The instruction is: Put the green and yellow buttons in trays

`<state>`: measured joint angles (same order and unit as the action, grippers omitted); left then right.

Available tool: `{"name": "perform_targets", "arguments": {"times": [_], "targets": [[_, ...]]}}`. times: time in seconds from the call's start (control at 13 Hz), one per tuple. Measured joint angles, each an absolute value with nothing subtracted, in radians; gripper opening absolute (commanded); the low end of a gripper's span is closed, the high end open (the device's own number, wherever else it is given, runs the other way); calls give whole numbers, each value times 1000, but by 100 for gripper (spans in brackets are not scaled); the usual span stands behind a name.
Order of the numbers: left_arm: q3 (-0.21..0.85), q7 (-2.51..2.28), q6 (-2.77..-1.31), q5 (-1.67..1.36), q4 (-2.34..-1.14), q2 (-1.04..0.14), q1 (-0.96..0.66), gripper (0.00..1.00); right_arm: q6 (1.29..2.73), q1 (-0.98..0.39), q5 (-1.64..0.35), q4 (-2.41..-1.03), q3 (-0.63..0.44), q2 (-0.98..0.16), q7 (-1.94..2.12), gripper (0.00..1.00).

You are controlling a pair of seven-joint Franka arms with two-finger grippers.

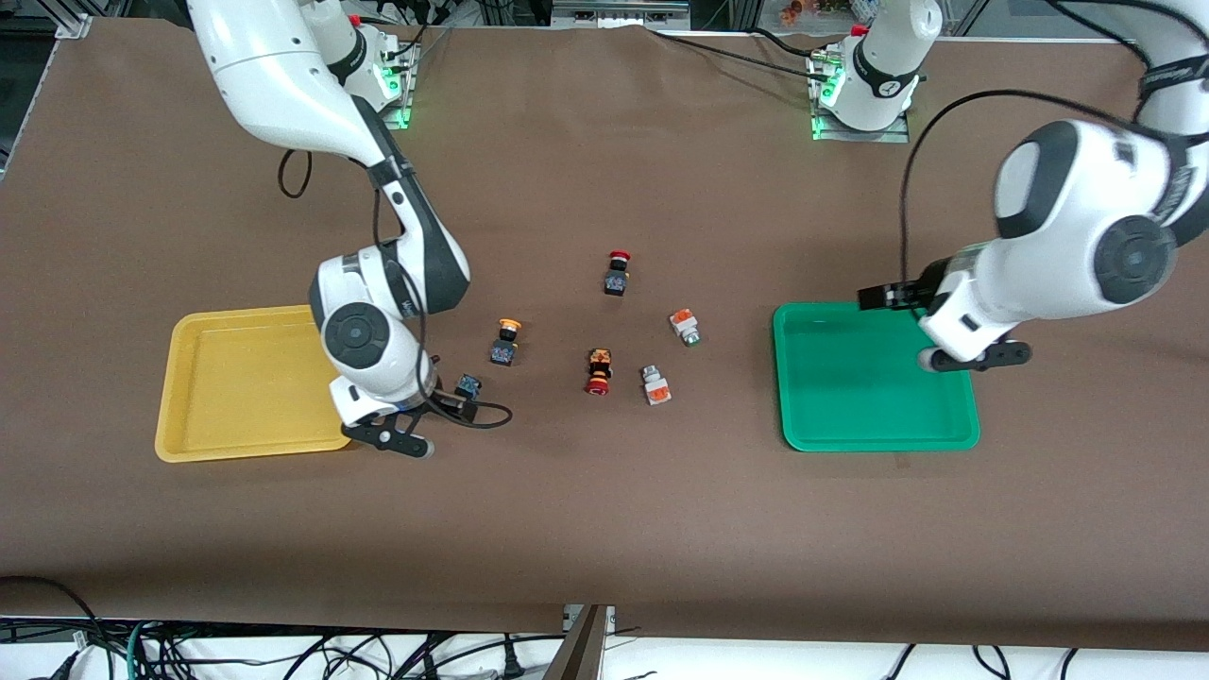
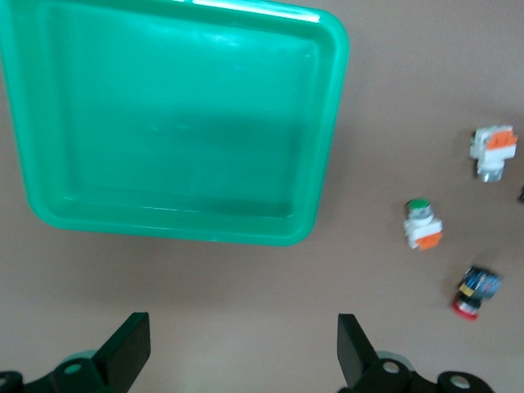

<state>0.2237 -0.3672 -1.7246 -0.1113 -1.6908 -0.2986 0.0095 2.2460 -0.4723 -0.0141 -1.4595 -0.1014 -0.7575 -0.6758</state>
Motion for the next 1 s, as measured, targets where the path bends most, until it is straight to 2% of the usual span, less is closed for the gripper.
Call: {"name": "perform_targets", "arguments": {"times": [0.15, 0.38, 0.46, 0.62, 0.85, 0.92, 1.0], "targets": [[232, -543, -1856, -112, -1751, -325, -84, 100, 2272, -485, -14, -1460, -102, -786, -715, 100], [238, -805, -2145, -112, -1923, -354, -243, 100, 2286, -493, -14, -1460, -101, -806, -760, 96], [238, -887, -2218, -112, -1958, -372, -291, 100, 2291, -498, -14, -1461, -101, -809, -781, 83], [237, -1001, -2322, -110, -1981, -425, -360, 100, 2296, -504, -27, -1463, -96, -813, -814, 45], [226, -1034, -2398, -105, -1969, -486, -377, 100, 2296, -506, -49, -1468, -92, -817, -821, 4], [220, -1034, -2402, -103, -1955, -496, -375, 100, 2296, -506, -50, -1468, -92, -817, -821, 0], [217, -1034, -2403, -99, -1944, -501, -375, 100, 2296, -505, -50, -1468, -93, -816, -821, 0]]}}
